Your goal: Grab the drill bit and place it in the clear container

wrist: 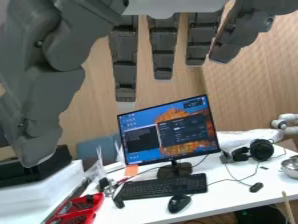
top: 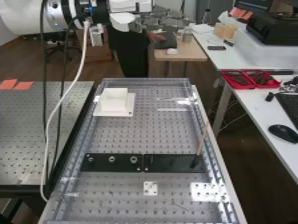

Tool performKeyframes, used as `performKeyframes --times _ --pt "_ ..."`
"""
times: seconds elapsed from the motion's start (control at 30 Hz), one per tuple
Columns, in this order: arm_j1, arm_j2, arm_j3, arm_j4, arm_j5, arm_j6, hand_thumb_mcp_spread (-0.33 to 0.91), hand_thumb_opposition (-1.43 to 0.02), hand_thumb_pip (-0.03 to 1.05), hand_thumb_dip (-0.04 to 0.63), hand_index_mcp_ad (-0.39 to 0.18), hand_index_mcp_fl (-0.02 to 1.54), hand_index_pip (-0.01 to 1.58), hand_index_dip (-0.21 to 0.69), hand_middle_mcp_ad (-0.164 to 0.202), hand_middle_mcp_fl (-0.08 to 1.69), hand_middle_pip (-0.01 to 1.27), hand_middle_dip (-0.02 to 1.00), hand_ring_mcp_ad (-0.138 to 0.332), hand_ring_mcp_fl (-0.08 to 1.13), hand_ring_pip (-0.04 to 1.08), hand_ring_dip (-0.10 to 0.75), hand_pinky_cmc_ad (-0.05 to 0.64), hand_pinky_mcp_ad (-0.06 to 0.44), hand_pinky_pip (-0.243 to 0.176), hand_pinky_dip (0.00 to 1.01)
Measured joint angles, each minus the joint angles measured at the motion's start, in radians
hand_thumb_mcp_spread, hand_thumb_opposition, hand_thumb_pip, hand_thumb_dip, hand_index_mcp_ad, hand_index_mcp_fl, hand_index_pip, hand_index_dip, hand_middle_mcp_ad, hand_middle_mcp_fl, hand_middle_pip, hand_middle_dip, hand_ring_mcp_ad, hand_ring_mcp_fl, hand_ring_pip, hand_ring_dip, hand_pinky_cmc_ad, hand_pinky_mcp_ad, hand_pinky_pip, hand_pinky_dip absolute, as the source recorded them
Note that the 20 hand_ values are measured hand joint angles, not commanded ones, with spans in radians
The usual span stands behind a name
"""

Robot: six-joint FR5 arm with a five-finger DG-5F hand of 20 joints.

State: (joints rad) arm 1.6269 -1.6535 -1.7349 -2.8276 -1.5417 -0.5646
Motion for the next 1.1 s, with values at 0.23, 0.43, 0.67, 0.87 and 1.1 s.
performKeyframes --times 0.23,0.43,0.67,0.87,1.1 --pt "0.001 0.0 0.0 -0.002 0.005 0.002 0.39 -0.75 0.27 0.159 -0.098 0.57 0.03 0.648 0.091 0.16 0.12 0.27 0.164 0.04 0.1 0.059 0.279 0.15 -0.094 0.19" --pt "0.001 -0.001 0.001 -0.005 -0.003 0.004 0.39 -0.75 0.27 0.159 -0.098 0.57 0.03 0.649 0.091 0.16 0.12 0.27 0.164 0.04 0.1 0.059 0.279 0.15 -0.094 0.19" --pt "0.001 0.002 0.002 -0.001 -0.001 -0.002 0.39 -0.75 0.27 0.159 -0.098 0.57 0.03 0.646 0.091 0.16 0.12 0.27 0.166 0.04 0.1 0.059 0.279 0.152 -0.094 0.19" --pt "0.003 0.013 -0.004 0.002 0.023 -0.008 0.39 -0.75 0.27 0.164 -0.096 0.57 0.03 0.646 0.091 0.16 0.12 0.27 0.166 0.05 0.1 0.059 0.279 0.152 -0.094 0.19" --pt "0.01 0.02 -0.002 -0.012 0.023 -0.021 0.35 -0.7 0.22 0.101 -0.075 0.44 0.03 0.564 0.091 0.15 0.12 0.26 0.161 0.05 0.1 0.059 0.279 0.162 -0.096 0.21"
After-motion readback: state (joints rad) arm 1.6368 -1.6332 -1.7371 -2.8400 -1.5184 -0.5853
